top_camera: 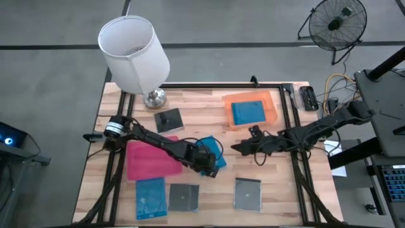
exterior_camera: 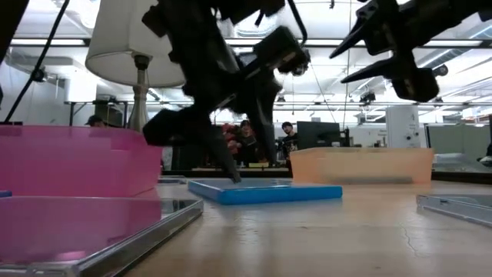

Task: Pick & place jewel cases by type
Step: Put the top blue CD case into the orange bin

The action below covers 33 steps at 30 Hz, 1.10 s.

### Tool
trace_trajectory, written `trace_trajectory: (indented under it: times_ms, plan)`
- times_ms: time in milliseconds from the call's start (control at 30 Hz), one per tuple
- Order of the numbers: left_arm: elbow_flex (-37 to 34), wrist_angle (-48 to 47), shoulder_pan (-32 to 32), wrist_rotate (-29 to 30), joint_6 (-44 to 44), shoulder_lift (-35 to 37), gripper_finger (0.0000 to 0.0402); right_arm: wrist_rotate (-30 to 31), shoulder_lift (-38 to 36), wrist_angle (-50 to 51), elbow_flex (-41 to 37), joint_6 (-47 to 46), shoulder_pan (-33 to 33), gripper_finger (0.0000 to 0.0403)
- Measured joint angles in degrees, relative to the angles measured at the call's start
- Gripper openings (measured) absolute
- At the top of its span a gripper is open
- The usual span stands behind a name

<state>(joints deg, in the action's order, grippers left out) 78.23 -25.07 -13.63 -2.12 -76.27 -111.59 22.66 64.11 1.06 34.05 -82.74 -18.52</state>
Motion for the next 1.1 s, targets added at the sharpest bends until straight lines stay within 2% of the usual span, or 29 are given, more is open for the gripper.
trace_trajectory:
  times_ms: [200, 400, 767, 900, 1100]
  plan:
    - [1.40, -1.05, 0.44, 6.62, -1.29, 5.51, 0.0186, 1.64, 1.01, -0.04, 1.06, 2.71, 0.07, 0.0164]
    - [1.24, -9.34, 0.60, 14.42, -14.49, 8.37, 0.0186, 2.44, 0.23, 0.30, 0.98, 4.04, 1.15, 0.0162]
    - [1.26, -15.83, 2.89, 14.77, -30.53, 7.90, 0.0186, 2.44, -1.00, 0.46, 0.98, 18.85, 4.40, 0.0160]
    - [1.64, -20.00, 4.71, 13.59, -31.91, 7.89, 0.0184, 2.42, -0.98, 0.43, 0.98, 25.16, 5.47, 0.0156]
    - [6.34, -30.04, 6.51, 14.14, -30.33, 7.87, 0.0167, 1.52, -0.98, 0.43, 0.98, 26.22, 6.67, 0.0153]
